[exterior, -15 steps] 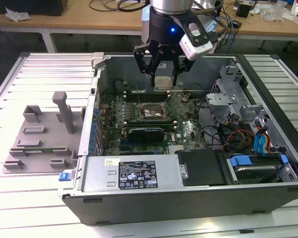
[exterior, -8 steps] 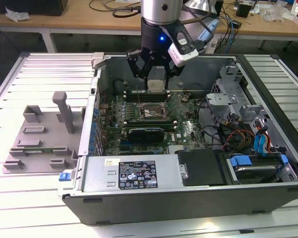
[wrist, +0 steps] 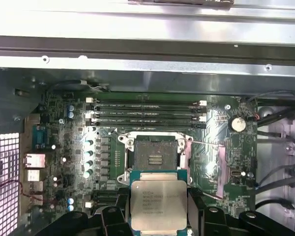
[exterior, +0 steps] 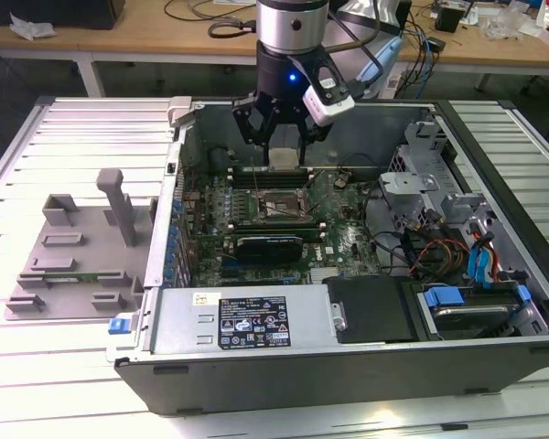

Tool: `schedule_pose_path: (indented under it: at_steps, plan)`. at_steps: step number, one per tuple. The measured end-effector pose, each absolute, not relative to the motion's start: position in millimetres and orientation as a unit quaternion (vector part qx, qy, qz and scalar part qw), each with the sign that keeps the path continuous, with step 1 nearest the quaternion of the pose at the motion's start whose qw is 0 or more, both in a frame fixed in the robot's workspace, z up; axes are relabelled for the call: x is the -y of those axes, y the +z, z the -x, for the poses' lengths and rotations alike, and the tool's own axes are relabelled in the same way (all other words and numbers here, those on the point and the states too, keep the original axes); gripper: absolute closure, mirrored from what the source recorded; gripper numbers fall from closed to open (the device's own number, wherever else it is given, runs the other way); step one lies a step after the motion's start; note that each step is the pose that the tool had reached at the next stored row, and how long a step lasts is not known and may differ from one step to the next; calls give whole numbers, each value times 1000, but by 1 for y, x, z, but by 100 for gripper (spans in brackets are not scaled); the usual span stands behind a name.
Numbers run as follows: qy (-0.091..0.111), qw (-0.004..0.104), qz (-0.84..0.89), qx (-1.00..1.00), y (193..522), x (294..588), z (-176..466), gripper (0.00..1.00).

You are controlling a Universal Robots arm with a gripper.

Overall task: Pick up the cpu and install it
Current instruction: 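Pick up the cpu and move it towards the insertion slot, then place the cpu into insertion slot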

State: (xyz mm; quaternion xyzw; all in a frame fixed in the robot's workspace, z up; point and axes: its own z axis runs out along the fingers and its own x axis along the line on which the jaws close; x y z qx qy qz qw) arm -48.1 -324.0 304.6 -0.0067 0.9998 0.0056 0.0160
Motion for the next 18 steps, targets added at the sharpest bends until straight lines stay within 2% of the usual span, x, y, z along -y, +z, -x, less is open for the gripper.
schedule_pose_path:
  at_steps: [18]
  plan:
    - [5, 16, 7, -1000, 301, 323, 48, 45]
